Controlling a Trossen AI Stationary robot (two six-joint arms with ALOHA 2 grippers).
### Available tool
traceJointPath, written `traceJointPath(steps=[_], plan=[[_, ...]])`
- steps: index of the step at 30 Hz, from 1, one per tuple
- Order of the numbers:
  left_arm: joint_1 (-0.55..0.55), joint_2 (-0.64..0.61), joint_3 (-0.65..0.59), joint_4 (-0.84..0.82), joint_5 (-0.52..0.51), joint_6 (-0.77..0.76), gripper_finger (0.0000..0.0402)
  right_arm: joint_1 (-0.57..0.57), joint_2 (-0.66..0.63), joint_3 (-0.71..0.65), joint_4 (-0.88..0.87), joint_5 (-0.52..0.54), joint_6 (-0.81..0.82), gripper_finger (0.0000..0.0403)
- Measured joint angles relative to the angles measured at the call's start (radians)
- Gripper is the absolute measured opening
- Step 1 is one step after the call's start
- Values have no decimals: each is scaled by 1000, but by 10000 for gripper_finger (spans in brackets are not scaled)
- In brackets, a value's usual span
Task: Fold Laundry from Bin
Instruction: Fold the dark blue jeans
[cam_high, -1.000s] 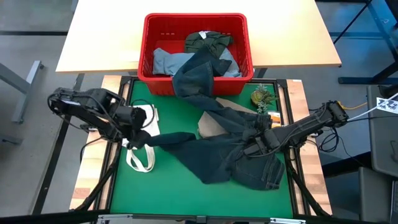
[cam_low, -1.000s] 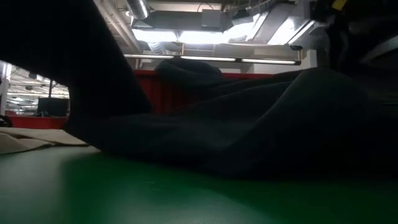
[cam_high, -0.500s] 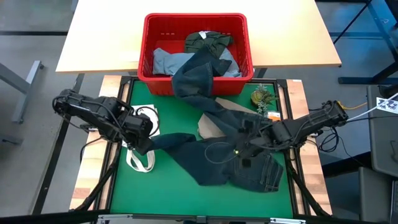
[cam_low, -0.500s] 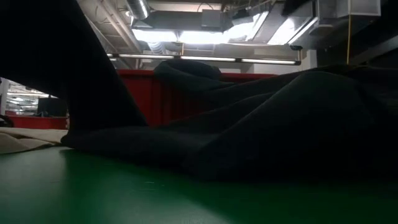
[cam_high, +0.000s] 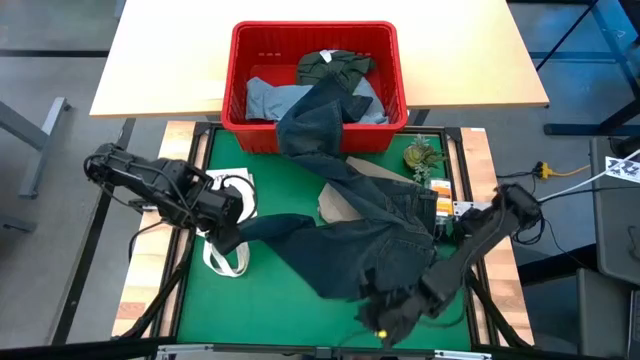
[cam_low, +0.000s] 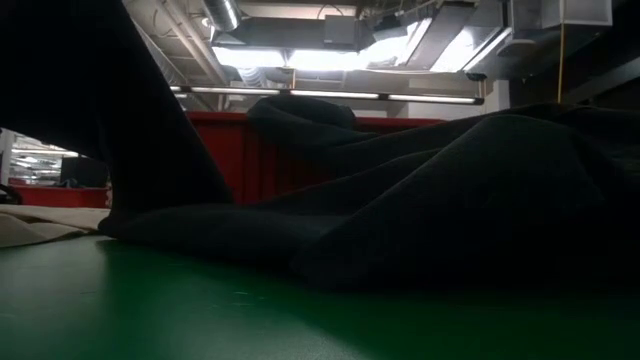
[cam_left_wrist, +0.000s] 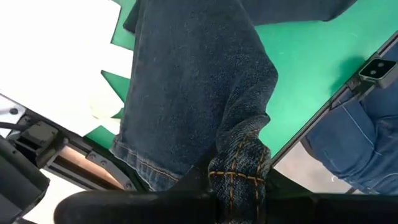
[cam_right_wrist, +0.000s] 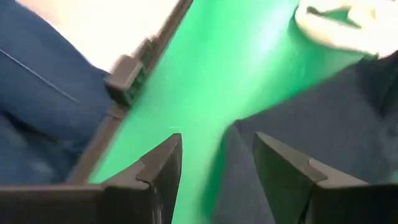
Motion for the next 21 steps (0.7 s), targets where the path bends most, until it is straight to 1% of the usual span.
traceJointPath(steps=[2, 4, 6, 9, 15, 18, 21], plan=[[-9, 0, 0, 4, -11, 0, 16, 4, 53, 0, 67, 51, -77, 198], [-15, 0, 0, 12, -14, 0, 16, 0, 101, 0, 109, 60, -130, 198], [-19, 0, 0, 22, -14, 0, 16, -23, 144, 0, 149, 51, -162, 198], [-18, 0, 0, 24, -15, -1, 16, -62, 192, 3, 177, 4, -167, 198], [-18, 0, 0, 29, -15, 0, 16, -121, 280, 34, 166, -20, -164, 198], [-18, 0, 0, 29, -15, 0, 16, -141, 318, 45, 147, 4, -145, 198], [-18, 0, 0, 29, -8, -1, 16, -161, 343, 69, 44, 9, -71, 196]])
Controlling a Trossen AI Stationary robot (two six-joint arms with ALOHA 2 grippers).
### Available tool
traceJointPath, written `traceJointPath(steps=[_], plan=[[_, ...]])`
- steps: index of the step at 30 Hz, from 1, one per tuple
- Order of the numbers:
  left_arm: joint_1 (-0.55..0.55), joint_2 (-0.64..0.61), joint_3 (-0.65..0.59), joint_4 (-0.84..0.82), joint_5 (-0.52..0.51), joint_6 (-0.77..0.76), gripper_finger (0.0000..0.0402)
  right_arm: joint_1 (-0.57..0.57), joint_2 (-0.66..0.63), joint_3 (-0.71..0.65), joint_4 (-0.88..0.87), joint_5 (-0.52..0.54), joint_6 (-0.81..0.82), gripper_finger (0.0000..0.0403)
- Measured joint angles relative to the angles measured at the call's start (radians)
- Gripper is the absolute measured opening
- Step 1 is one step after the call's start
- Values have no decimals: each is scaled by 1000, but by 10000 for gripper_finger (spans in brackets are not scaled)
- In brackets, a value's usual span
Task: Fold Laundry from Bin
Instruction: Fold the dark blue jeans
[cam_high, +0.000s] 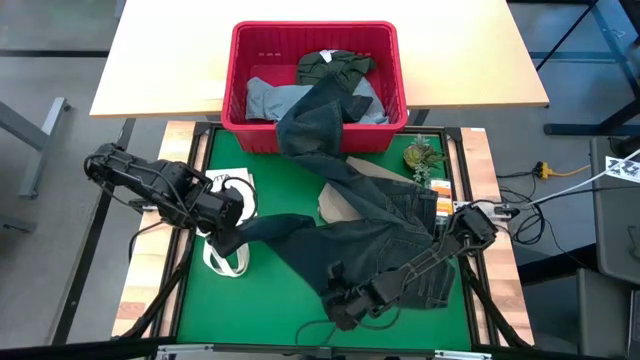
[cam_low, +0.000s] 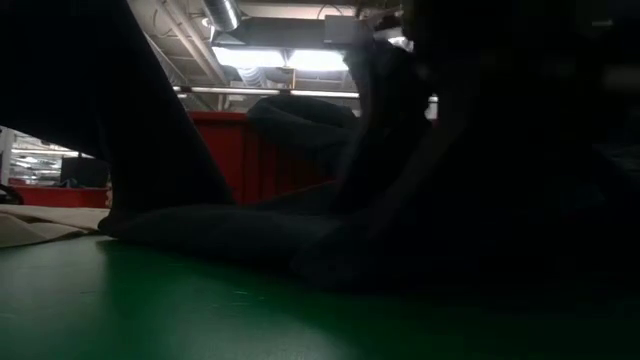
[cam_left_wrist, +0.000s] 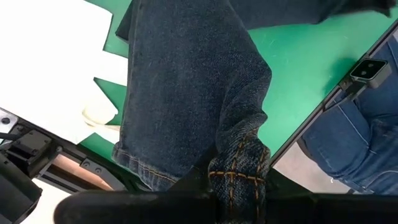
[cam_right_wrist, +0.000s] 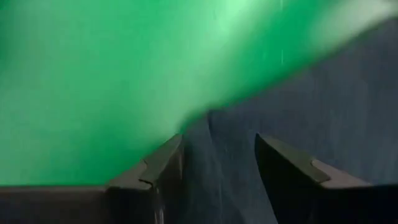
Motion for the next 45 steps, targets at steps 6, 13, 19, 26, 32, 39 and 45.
traceJointPath(steps=[6, 13, 19, 26, 32, 39, 45], plan=[[0, 0, 0, 0, 25, 0, 16, -17, 22, 32, -170, -7, 191, 129], [0, 0, 0, -49, 28, -70, 16, 9, 0, 100, -229, -52, 159, 19], [0, -2, 2, -55, 25, -119, 16, 72, -99, 253, -434, -71, 158, 15], [0, -2, 2, -55, -25, -131, 16, 112, -265, 361, -541, -69, 204, 16], [-2, -2, 2, -55, 64, -170, 16, 109, -387, 361, -582, -48, 271, 5], [-14, -3, -88, -53, 43, -339, 16, 110, -412, 341, -694, 46, 336, 9], [-14, -2, -312, -52, 36, -340, 17, 108, -405, 219, -734, 107, 389, 4]])
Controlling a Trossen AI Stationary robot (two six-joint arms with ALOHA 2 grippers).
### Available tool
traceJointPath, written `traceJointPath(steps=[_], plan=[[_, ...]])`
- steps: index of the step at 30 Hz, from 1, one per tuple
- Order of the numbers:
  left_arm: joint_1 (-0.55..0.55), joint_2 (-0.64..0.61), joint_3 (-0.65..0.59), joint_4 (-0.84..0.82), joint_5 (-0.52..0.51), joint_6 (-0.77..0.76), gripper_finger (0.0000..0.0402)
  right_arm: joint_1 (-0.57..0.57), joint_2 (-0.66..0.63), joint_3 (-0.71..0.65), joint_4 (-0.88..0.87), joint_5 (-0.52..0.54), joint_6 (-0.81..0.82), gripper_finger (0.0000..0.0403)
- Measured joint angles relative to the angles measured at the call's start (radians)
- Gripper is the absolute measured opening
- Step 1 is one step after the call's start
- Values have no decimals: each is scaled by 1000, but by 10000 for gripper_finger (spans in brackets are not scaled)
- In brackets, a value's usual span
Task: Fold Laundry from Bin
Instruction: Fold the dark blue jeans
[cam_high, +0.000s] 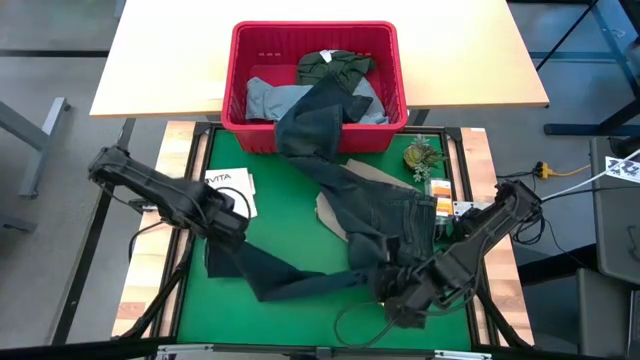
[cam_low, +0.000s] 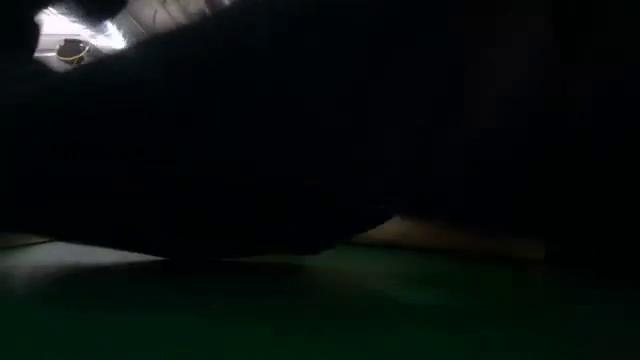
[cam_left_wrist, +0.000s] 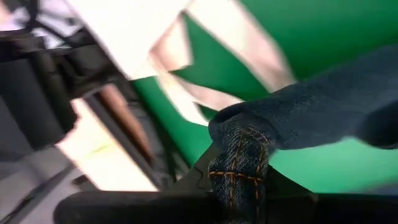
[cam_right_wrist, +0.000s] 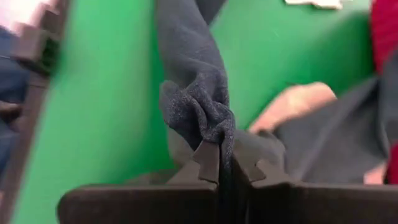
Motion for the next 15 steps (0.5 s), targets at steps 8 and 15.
traceJointPath(steps=[8, 15], plan=[[1, 0, -226, 41, -52, 86, 51, -29, 0, -70, -62, 73, 73, 8], [1, 0, -304, 114, -51, 183, 97, -41, 0, -71, -58, 59, 72, 9]])
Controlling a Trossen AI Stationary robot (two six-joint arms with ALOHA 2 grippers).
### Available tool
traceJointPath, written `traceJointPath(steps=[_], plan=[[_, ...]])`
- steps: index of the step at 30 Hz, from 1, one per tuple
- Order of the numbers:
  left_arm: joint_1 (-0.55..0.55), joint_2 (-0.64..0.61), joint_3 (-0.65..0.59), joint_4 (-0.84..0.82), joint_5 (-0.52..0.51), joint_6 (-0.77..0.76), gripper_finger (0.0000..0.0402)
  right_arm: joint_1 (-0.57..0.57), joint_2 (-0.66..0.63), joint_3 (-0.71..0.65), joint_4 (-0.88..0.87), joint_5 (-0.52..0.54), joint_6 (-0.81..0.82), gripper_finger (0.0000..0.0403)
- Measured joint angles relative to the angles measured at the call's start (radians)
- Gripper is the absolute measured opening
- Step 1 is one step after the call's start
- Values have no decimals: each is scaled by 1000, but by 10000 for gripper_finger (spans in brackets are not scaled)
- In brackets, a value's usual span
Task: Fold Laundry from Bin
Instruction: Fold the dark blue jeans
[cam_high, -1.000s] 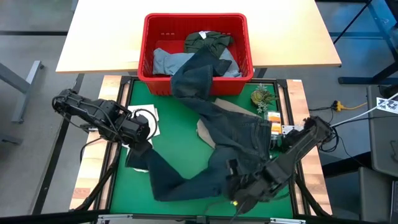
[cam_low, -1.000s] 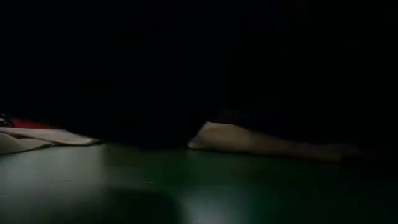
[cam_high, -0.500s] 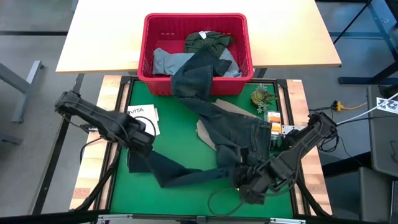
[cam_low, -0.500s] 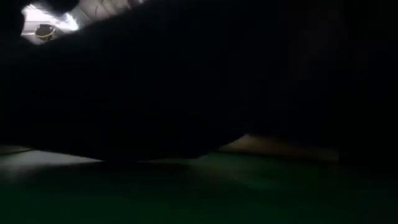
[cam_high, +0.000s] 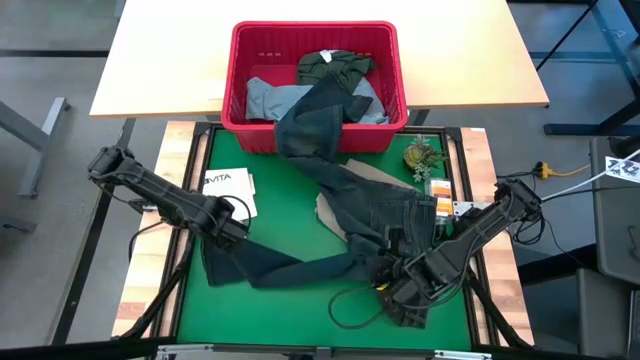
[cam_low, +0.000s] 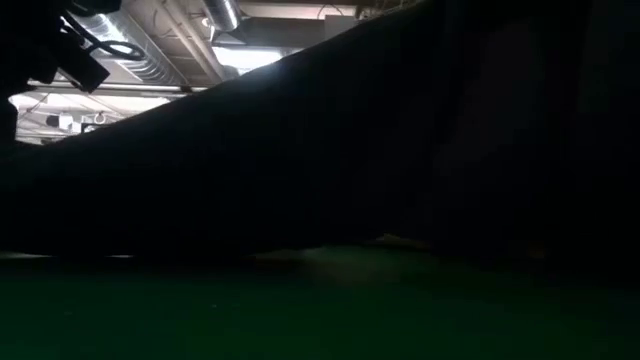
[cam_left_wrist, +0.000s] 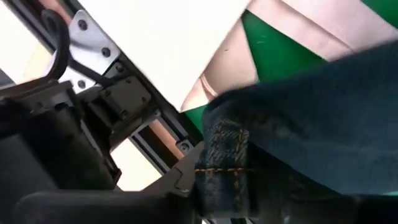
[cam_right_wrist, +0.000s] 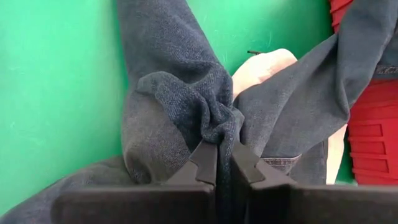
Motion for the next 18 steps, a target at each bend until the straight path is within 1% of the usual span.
traceJointPath(steps=[6, 8, 12, 18], plan=[[0, 0, -8, 18, -13, 27, 150, 2, 0, 0, -1, -2, 0, 9], [0, 0, -8, 16, -14, 28, 162, 2, 0, 0, -1, -12, 0, 9], [-7, 0, 25, 5, -10, 50, 167, 2, 0, 0, 0, -17, 0, 9], [-47, 0, 166, 5, -26, 157, 161, 2, 0, 0, 0, -35, -1, 10]])
